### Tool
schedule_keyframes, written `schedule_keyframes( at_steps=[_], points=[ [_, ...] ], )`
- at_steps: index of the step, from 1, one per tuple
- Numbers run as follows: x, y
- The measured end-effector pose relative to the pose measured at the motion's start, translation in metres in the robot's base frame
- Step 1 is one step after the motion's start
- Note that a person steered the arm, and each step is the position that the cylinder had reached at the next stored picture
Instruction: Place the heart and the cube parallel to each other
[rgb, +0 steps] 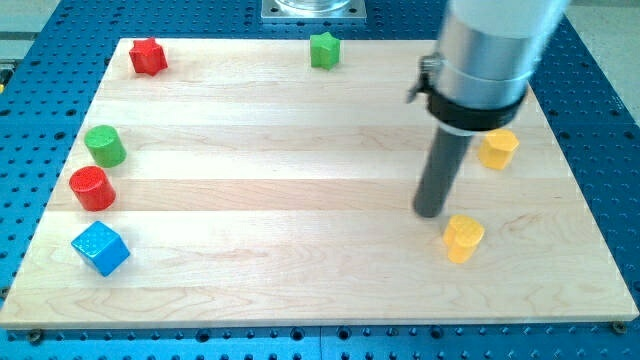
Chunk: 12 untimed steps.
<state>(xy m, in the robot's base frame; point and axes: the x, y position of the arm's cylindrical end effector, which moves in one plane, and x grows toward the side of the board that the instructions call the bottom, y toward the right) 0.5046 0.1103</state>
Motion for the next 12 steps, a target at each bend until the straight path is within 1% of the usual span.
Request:
schedule_keyframes(
  at_steps=[1,2,4,5,6,7,8,9,10,11,12],
  points=[
    [0.029,0.055],
    [0.023,0.041],
    [0.016,-0.218],
    [0.015,-0.294],
    [0.015,-0.342],
    [0.019,-0.369],
    [0.032,-0.358],
    [0.06,-0.297],
    [0.066,-0.348],
    [0.089,-0.33],
    [0.09,-0.23]
  ],
)
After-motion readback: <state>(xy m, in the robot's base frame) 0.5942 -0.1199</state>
